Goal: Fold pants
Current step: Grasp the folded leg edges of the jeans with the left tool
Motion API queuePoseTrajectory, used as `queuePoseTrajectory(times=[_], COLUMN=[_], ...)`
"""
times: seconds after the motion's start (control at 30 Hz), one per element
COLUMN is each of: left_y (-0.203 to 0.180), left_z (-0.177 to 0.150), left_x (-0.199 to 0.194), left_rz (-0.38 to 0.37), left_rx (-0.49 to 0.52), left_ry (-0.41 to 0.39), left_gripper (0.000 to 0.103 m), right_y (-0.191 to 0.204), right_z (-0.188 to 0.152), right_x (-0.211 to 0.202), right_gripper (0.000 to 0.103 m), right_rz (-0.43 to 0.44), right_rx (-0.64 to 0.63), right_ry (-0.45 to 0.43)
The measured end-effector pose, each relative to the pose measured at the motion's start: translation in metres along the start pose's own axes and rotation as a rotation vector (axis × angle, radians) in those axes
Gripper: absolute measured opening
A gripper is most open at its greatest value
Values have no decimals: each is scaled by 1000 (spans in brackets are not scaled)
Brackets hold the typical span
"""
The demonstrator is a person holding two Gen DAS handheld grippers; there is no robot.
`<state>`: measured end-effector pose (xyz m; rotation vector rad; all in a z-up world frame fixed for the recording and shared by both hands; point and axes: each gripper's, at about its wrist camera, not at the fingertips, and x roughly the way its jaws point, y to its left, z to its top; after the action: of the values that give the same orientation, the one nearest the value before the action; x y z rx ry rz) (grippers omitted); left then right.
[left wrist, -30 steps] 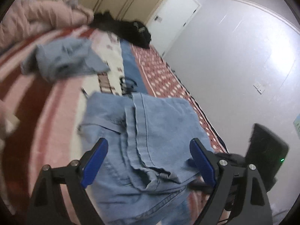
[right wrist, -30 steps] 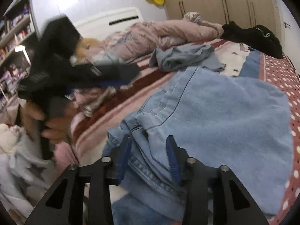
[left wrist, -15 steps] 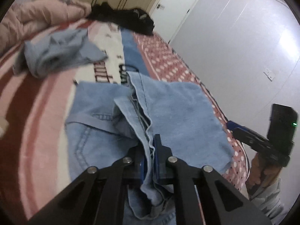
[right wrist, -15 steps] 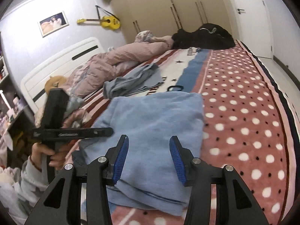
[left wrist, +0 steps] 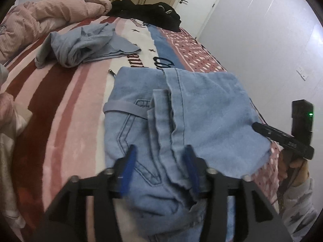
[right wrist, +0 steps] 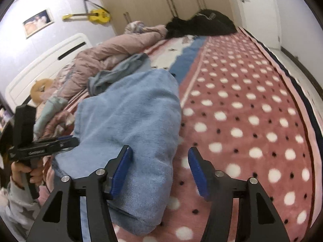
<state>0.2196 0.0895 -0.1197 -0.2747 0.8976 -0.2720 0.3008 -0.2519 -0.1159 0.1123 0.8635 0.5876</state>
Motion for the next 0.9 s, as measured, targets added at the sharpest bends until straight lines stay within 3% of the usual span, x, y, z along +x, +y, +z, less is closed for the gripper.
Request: queuePoseTrajectory(times=[0.03, 0.1, 0.17, 0.27, 0.33, 0.43, 0.47, 0.53, 0.7, 0.9], left_y=[1, 3, 8, 16, 20, 27, 28, 25, 18, 18], left_z=[2, 7, 13, 18, 18, 16, 16, 16, 25, 32], left_x=[-6, -16, -14, 4, 16, 26, 28, 30, 29, 33], left_rz=[14, 28, -13, -83, -87, -161, -181, -202, -220, -247], left_rx=[-2, -3, -26, -85, -117, -166, -177, -171, -132, -102], left_ry=[-15, -58, -29, 36, 74, 100, 104, 114, 131, 163], left_gripper=[75, 81, 88, 88, 88, 88, 88, 88, 88, 88], right_y=[-2, -2, 3, 7, 9, 2, -1, -3, 9, 28], right_z=[1, 4, 8, 15, 17, 14, 12, 6, -7, -29], right_x=[-1, -6, -10, -3, 10, 25, 28, 28, 6, -23], right_gripper=[56, 56, 57, 70, 70, 70, 67, 52, 31, 26], right_rz=[-3, 2, 26, 68, 81, 138, 165, 217, 224, 249], right_rx=[9, 0, -13, -15, -25, 9, 28, 53, 91, 157], right_ry=[6, -1, -13, 21, 75, 132, 141, 144, 105, 147])
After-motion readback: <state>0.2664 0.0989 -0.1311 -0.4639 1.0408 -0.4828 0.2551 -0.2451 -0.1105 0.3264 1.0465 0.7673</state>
